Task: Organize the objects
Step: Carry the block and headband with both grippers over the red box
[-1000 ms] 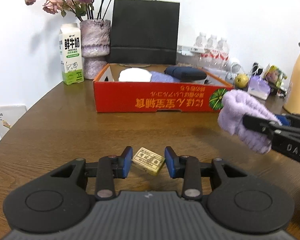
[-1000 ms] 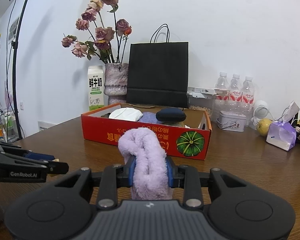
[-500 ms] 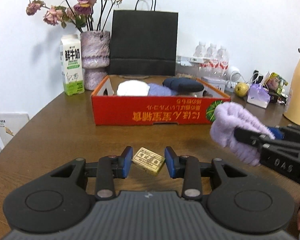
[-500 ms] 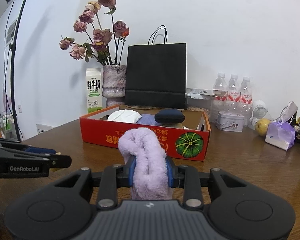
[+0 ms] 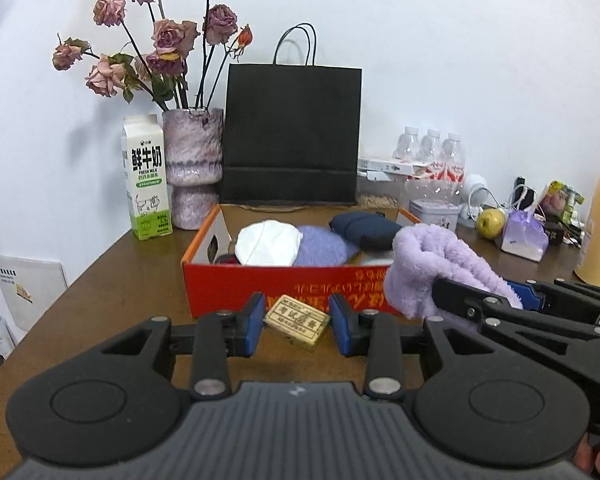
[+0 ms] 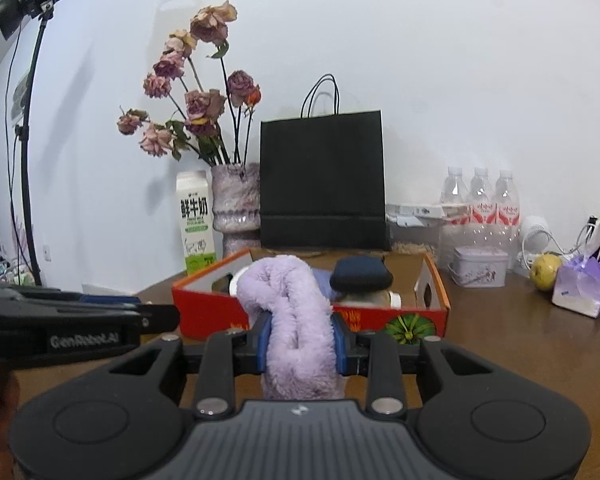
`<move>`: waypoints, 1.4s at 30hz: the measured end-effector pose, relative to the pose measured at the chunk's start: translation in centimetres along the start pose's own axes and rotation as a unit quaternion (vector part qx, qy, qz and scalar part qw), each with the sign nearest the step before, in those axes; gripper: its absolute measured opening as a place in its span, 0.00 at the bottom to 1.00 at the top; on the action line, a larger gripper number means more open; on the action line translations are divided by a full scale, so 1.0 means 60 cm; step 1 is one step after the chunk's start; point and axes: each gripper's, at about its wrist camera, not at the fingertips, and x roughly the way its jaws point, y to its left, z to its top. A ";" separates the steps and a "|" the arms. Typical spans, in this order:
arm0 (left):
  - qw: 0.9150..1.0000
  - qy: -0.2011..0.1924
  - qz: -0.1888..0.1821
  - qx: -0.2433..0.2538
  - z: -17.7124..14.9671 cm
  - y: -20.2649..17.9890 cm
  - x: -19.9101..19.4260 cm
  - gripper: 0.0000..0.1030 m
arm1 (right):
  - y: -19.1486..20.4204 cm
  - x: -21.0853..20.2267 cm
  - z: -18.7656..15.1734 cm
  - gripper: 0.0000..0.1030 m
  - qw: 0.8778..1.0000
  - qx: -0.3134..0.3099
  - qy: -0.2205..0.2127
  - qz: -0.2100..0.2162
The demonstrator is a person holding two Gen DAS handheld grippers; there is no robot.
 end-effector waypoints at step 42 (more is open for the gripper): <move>0.997 -0.011 0.024 -0.066 0.117 0.018 0.238 0.35 | -0.061 0.240 0.081 0.28 0.999 0.004 -0.017 -0.028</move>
